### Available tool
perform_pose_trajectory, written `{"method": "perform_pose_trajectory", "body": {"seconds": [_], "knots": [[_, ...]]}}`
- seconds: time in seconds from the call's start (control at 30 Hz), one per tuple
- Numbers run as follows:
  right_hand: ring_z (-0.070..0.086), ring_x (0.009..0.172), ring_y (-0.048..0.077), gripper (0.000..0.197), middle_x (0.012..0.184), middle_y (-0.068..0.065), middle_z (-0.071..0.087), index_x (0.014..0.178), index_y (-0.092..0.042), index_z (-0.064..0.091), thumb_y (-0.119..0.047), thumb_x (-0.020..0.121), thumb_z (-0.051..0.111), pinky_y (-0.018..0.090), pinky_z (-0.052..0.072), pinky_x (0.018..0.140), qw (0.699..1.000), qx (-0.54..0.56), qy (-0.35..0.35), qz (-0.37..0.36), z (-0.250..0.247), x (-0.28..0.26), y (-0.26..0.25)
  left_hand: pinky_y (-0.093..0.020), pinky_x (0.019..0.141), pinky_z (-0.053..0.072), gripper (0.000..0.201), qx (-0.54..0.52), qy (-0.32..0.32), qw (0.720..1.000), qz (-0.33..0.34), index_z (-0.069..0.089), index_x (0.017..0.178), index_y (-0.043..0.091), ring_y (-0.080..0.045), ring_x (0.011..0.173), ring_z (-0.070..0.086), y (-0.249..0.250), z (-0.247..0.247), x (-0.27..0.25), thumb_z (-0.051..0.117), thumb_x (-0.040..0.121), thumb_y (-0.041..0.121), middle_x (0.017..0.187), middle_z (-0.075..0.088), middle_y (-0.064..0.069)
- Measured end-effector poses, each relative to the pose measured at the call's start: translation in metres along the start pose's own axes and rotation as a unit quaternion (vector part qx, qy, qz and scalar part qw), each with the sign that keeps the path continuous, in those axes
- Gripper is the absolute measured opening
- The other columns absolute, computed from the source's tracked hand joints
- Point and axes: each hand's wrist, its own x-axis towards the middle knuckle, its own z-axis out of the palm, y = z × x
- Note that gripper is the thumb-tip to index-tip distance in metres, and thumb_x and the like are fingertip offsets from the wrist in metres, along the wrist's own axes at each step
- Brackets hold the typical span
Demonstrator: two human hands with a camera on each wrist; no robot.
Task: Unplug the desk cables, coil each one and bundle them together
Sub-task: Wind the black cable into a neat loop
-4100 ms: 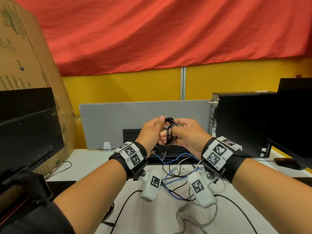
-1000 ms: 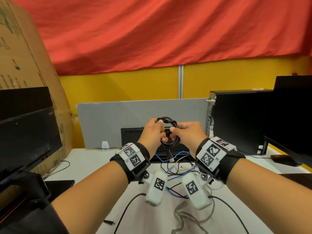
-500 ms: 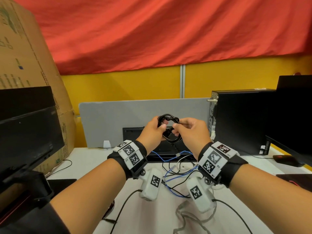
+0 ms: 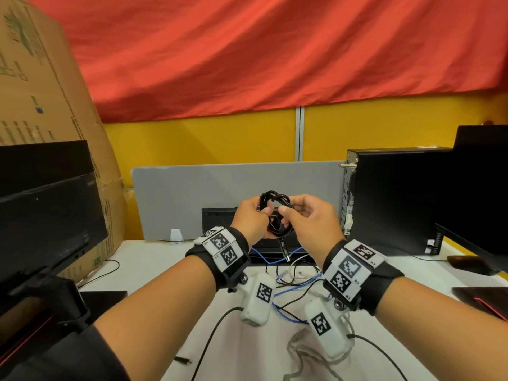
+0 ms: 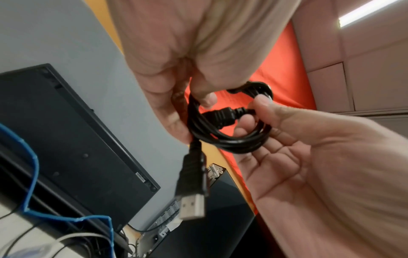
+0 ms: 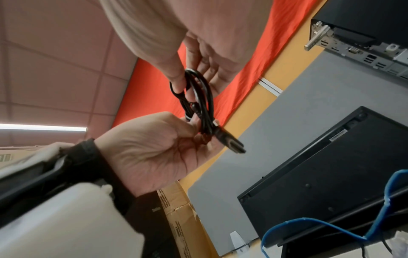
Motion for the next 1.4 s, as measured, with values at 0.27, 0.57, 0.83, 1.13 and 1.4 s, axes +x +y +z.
{"method": "perform_pose_trajectory", "body": {"seconds": [0.27,0.57,0.83,1.13,1.4], "knots": [[0.071,0.079,0.013,0.018,0.082,-0.003,0.073,0.089,-0.023,0.068,-0.007,0.081,0.073,0.023,0.057,0.07,0.999,-0.005,-0.04,-0.01,0.001,-0.002,0.0,-0.047,0.066,0.061,0.019,0.072,0.039,0.995,-0.048,0.062,0.106,0.005,-0.036,0.088,0.07,0.003,0.004,0.004,0.044,0.101,0.01,0.103,0.067,-0.023],[0.071,0.079,0.018,0.013,0.082,0.006,0.072,0.085,-0.018,0.069,-0.01,0.092,0.062,0.029,0.056,0.073,0.995,-0.02,-0.063,0.078,0.001,0.008,-0.012,-0.055,0.077,0.058,0.014,0.026,0.093,0.995,-0.001,0.061,0.104,0.005,-0.037,0.095,0.066,-0.002,0.004,0.006,0.048,0.099,0.01,0.104,0.065,-0.023],[0.073,0.081,0.025,0.018,0.083,0.009,0.075,0.083,-0.019,0.071,-0.002,0.087,0.066,0.045,0.059,0.081,0.995,0.07,-0.02,0.072,0.005,0.005,-0.02,-0.057,0.078,0.056,0.022,0.042,0.06,0.992,0.1,0.058,0.085,0.018,-0.042,0.092,0.067,0.001,-0.006,0.008,0.044,0.1,0.007,0.1,0.065,-0.03],[0.072,0.082,0.021,0.012,0.082,0.008,0.074,0.095,-0.001,0.066,0.005,0.089,0.057,0.03,0.059,0.073,0.966,0.209,-0.103,0.11,-0.011,0.003,-0.024,-0.036,0.068,0.06,0.022,-0.08,-0.112,0.989,0.048,0.061,0.106,0.015,-0.022,0.087,0.071,-0.003,-0.027,0.007,0.039,0.103,0.01,0.099,0.069,-0.013],[0.065,0.084,0.027,0.011,0.089,0.017,0.066,0.099,0.0,0.065,0.0,0.09,0.059,0.042,0.055,0.086,0.979,0.167,0.007,0.117,-0.001,0.005,-0.024,-0.05,0.088,0.055,0.021,-0.092,-0.194,0.974,0.072,0.048,0.101,0.008,-0.028,0.097,0.067,-0.004,-0.035,0.001,0.039,0.098,-0.01,0.082,0.067,-0.007]]}}
